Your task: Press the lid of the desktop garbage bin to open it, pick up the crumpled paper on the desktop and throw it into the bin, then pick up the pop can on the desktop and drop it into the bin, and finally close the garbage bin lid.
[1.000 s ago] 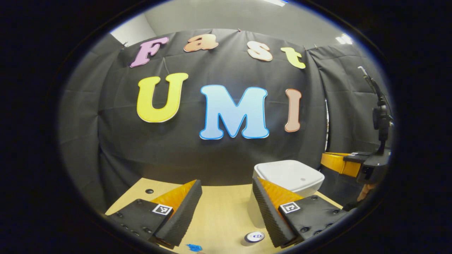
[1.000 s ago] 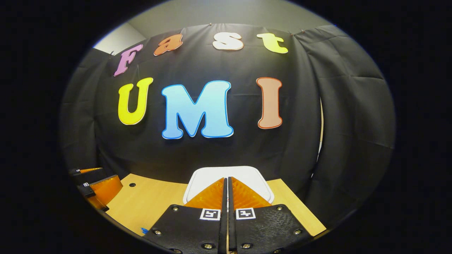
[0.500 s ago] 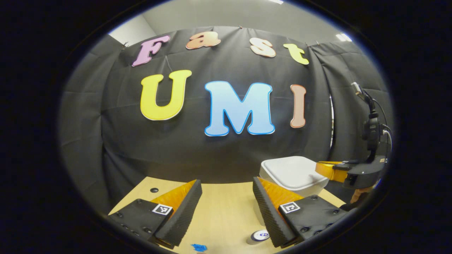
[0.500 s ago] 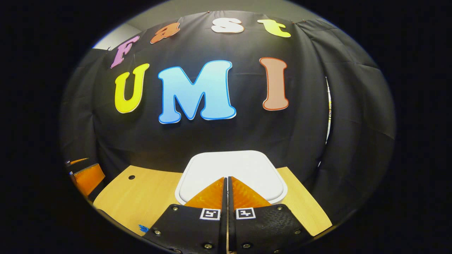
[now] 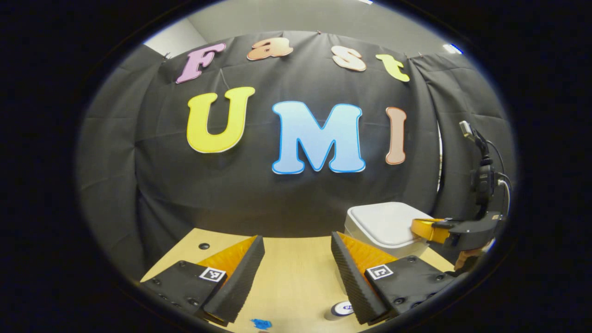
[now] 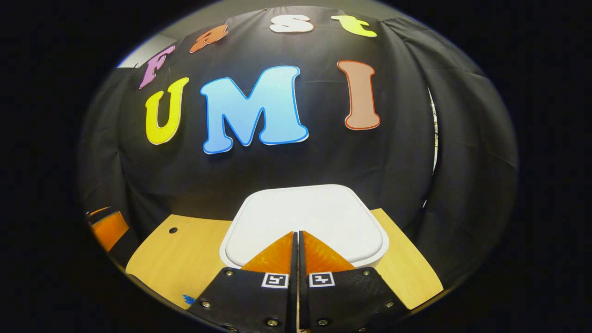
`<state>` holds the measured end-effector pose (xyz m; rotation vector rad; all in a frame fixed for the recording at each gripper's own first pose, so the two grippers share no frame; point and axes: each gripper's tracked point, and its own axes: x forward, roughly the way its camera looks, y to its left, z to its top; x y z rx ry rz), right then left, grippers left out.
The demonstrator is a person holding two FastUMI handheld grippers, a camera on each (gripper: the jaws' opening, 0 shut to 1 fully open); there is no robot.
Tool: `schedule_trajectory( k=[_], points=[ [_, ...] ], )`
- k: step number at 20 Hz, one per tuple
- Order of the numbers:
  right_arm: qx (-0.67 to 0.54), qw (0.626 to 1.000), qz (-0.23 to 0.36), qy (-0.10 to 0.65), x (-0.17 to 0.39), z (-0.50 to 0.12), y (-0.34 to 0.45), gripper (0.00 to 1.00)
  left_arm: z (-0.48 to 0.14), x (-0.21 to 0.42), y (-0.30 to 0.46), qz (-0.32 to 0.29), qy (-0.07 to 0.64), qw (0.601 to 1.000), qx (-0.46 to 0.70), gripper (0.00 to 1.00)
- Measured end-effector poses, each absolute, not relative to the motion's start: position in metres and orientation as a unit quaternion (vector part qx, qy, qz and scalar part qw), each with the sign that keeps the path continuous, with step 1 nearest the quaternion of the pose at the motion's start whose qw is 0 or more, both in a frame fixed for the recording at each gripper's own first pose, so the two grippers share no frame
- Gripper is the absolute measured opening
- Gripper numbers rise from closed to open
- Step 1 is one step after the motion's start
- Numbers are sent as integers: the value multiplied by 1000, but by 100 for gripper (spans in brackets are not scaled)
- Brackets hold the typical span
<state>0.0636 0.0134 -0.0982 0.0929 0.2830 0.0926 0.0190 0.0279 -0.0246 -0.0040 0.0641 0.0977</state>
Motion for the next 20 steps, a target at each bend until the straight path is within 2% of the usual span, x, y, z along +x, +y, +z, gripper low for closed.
schedule_trajectory(
  k=[20],
  points=[
    [47,989,54,128,60,-85,16,2,-27,19,18,35,34,999,-7,95]
  ],
)
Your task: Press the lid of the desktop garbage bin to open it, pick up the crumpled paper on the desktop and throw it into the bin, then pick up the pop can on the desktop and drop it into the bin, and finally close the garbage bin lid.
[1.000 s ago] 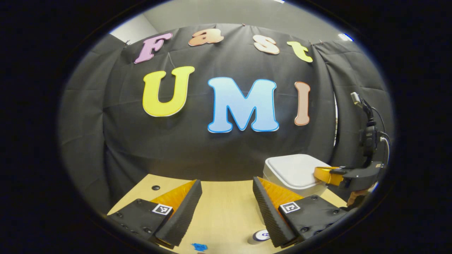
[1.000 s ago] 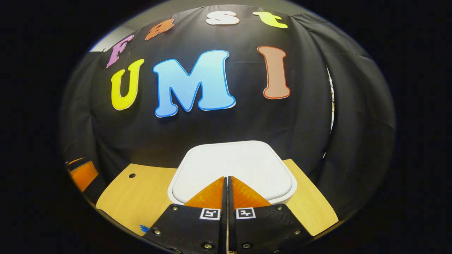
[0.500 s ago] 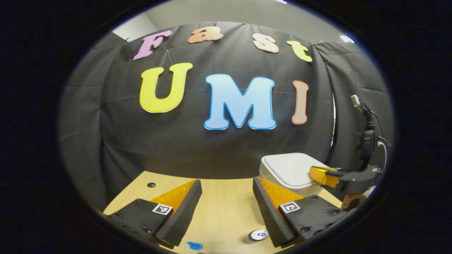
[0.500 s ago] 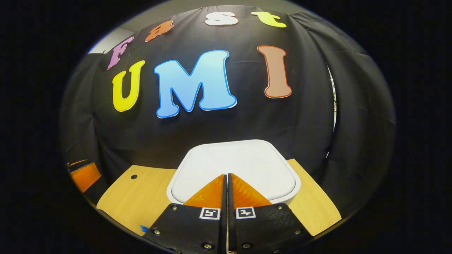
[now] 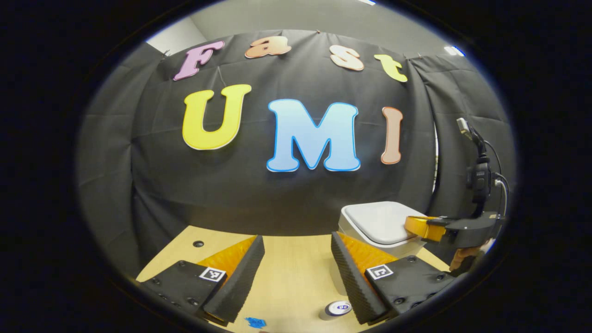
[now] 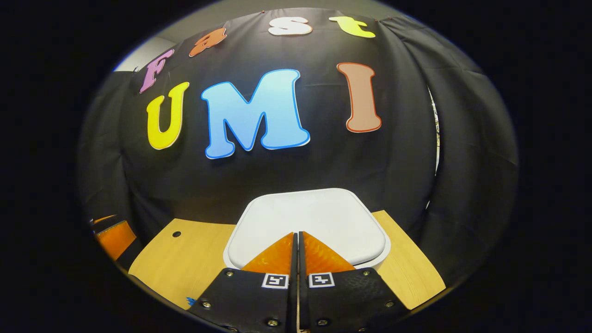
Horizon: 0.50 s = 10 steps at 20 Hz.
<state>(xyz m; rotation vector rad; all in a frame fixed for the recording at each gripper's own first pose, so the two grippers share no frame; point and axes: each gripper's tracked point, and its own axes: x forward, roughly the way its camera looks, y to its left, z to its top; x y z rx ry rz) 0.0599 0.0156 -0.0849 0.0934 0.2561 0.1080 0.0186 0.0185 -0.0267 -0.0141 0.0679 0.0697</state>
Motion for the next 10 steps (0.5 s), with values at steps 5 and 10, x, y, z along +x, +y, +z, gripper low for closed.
schedule_trajectory(
  k=[5,10],
  points=[
    [46,992,53,107,55,-65,15,2,-26,18,19,34,33,999,-3,95],
    [58,993,56,83,41,-43,15,2,-25,17,18,34,32,999,-3,95]
  ],
)
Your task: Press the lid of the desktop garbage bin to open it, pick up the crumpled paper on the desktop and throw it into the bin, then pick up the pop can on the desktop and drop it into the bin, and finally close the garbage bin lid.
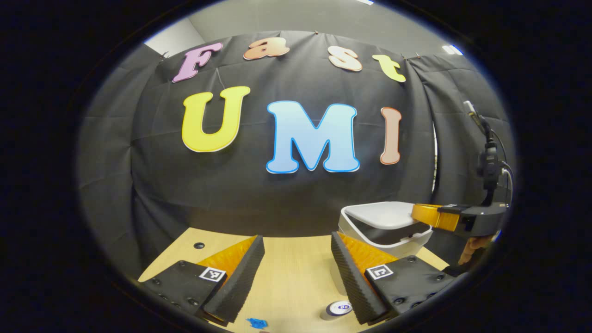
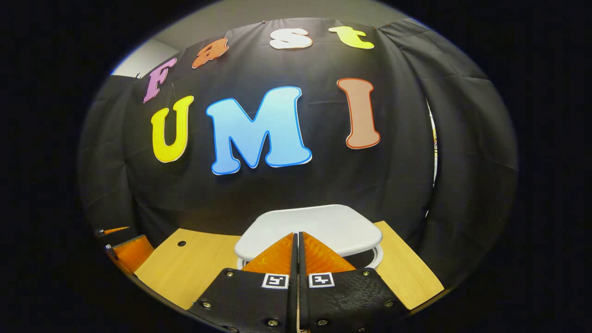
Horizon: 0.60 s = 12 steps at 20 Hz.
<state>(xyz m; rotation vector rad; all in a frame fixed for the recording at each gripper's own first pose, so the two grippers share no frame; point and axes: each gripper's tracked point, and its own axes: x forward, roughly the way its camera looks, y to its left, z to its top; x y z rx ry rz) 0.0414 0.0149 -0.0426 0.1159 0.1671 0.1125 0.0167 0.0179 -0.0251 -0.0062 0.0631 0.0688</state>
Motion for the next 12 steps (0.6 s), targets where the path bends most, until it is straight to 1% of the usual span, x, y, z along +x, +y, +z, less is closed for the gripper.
schedule_trajectory(
  k=[5,12],
  points=[
    [57,995,59,62,33,-22,15,1,-26,16,16,33,32,999,-7,95],
    [52,994,67,67,29,-25,22,2,-29,14,19,38,34,999,-8,95]
  ],
)
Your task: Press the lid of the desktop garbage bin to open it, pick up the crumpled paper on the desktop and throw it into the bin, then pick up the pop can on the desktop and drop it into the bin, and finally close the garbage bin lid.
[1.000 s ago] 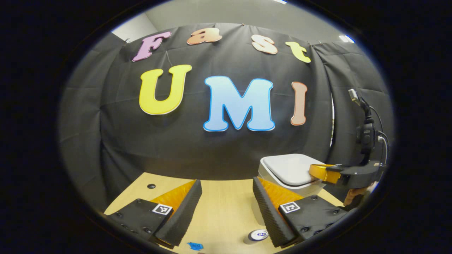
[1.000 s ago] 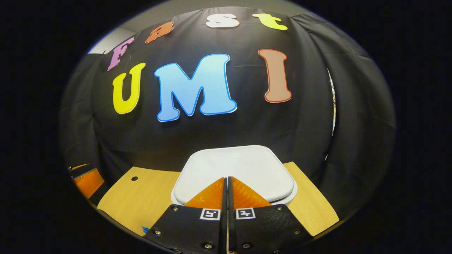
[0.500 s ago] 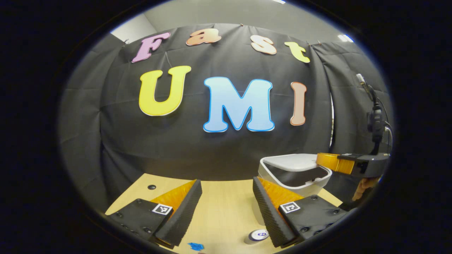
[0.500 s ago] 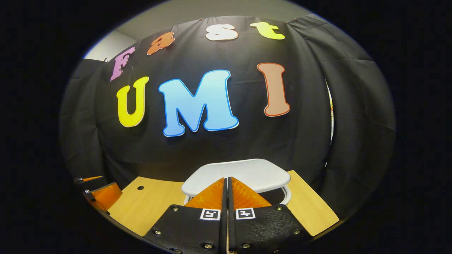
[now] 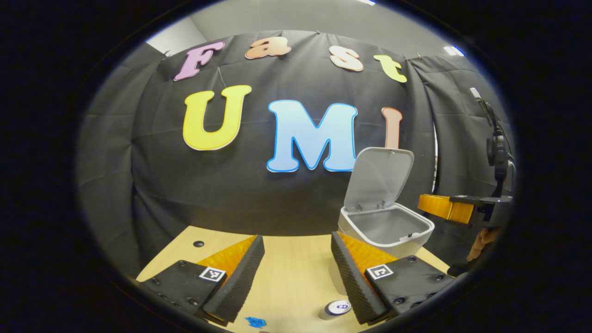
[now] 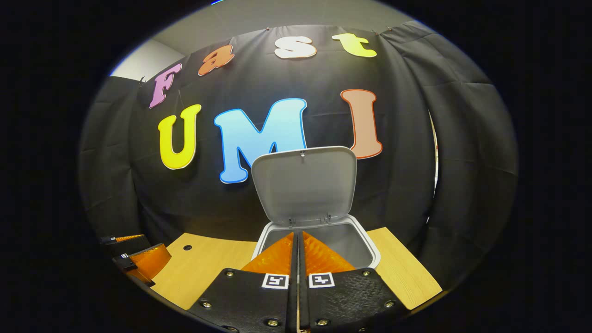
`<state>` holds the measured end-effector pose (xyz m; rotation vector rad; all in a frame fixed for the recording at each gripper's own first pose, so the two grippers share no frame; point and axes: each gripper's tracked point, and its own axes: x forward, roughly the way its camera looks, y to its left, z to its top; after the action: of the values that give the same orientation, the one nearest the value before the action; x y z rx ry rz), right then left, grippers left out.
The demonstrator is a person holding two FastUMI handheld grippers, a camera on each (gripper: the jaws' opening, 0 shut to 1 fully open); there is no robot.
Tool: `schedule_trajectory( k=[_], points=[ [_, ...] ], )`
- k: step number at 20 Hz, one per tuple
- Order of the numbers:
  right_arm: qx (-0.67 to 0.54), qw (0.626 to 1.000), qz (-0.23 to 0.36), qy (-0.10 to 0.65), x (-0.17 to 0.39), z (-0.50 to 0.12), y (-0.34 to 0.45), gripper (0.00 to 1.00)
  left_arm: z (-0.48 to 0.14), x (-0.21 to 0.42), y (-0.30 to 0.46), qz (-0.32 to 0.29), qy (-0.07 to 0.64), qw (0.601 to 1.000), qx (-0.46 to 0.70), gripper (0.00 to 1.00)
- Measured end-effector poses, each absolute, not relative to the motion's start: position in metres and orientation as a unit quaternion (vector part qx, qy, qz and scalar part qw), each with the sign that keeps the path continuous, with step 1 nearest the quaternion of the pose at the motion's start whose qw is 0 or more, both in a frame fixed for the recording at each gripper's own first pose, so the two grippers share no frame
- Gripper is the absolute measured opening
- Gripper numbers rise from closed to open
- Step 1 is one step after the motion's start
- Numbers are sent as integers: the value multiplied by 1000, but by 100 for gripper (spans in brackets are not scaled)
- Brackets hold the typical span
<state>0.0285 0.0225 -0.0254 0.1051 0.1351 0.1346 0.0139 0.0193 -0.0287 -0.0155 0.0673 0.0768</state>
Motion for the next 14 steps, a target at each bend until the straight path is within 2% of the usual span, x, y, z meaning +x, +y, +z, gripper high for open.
schedule_trajectory(
  k=[14],
  points=[
    [51,994,73,71,20,-28,30,1,-56,6,74,73,51,996,-16,95]
  ],
)
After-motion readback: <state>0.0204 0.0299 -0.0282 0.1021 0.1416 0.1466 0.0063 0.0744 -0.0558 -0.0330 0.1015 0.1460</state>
